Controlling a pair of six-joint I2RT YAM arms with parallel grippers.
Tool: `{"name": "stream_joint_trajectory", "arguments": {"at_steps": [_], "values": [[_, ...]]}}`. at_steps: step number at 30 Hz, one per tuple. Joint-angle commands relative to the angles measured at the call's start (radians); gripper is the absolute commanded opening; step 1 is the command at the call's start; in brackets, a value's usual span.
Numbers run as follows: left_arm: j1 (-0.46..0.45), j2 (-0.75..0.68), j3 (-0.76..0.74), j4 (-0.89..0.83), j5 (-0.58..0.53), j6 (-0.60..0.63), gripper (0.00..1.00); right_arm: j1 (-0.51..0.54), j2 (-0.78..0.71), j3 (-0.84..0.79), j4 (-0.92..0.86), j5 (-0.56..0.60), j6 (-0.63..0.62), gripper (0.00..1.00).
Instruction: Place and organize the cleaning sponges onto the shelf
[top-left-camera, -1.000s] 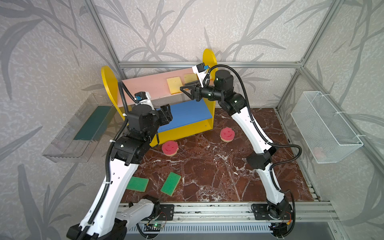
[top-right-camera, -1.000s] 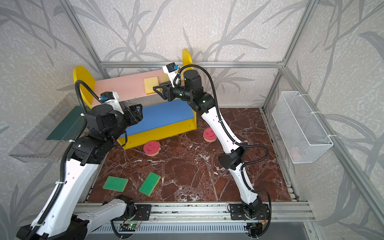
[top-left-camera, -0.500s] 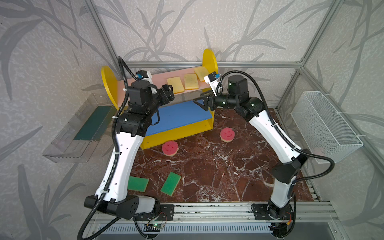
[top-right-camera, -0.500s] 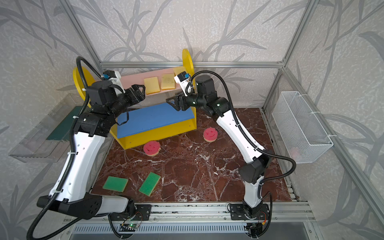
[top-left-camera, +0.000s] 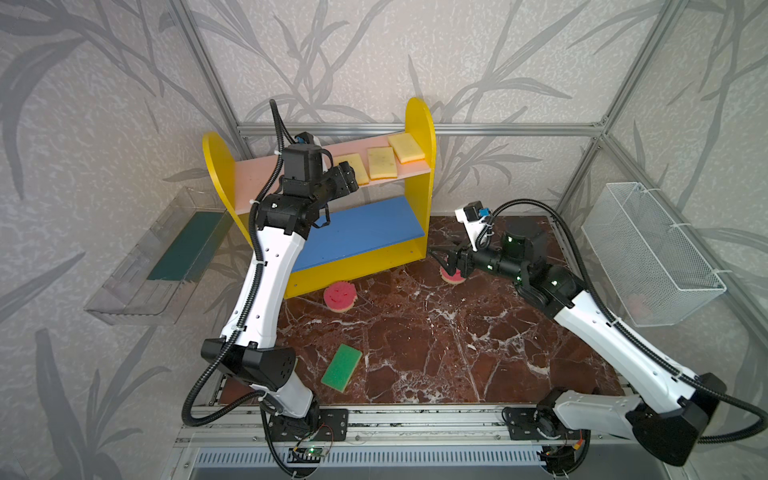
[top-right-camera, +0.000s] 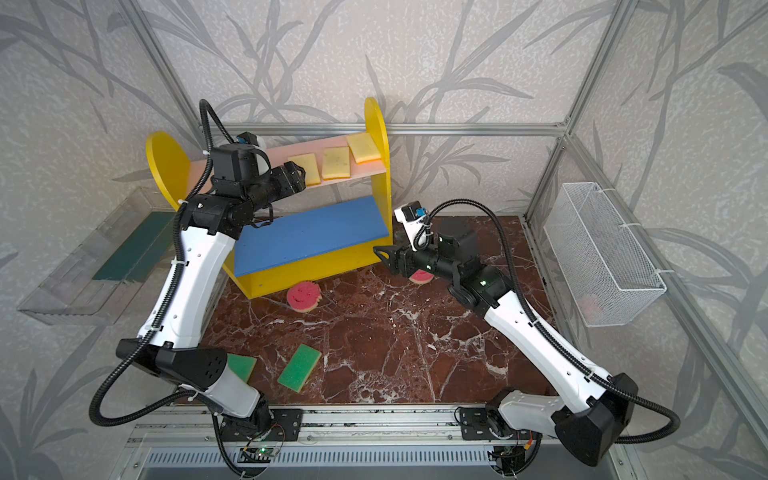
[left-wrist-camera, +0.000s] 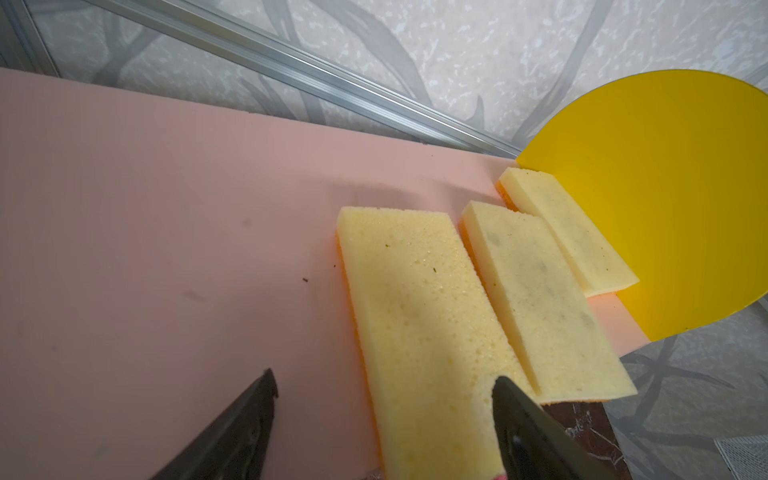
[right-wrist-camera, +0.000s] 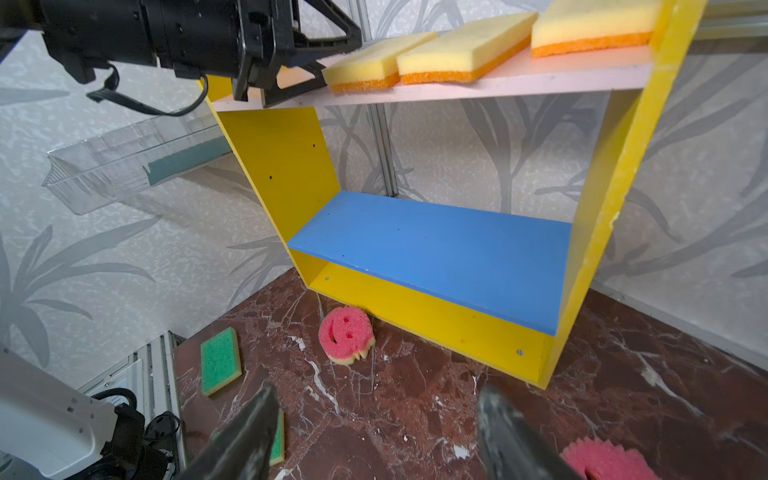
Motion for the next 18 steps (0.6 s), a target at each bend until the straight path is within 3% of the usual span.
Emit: {"name": "stream_joint_trajectory", "arguments": {"at_steps": [1,18], "values": [[0.003,0.019,0.035,-0.038,0.009,-0.019,0.84,0.000,-0.054,-0.070,0.085,0.032,0.057,0.74],[-0.034,0.150,0.120,0.013,0.033,-0.116,0.84,0.002,-0.135,-0.263,0.081,-0.007,0.137,0.74]]}}
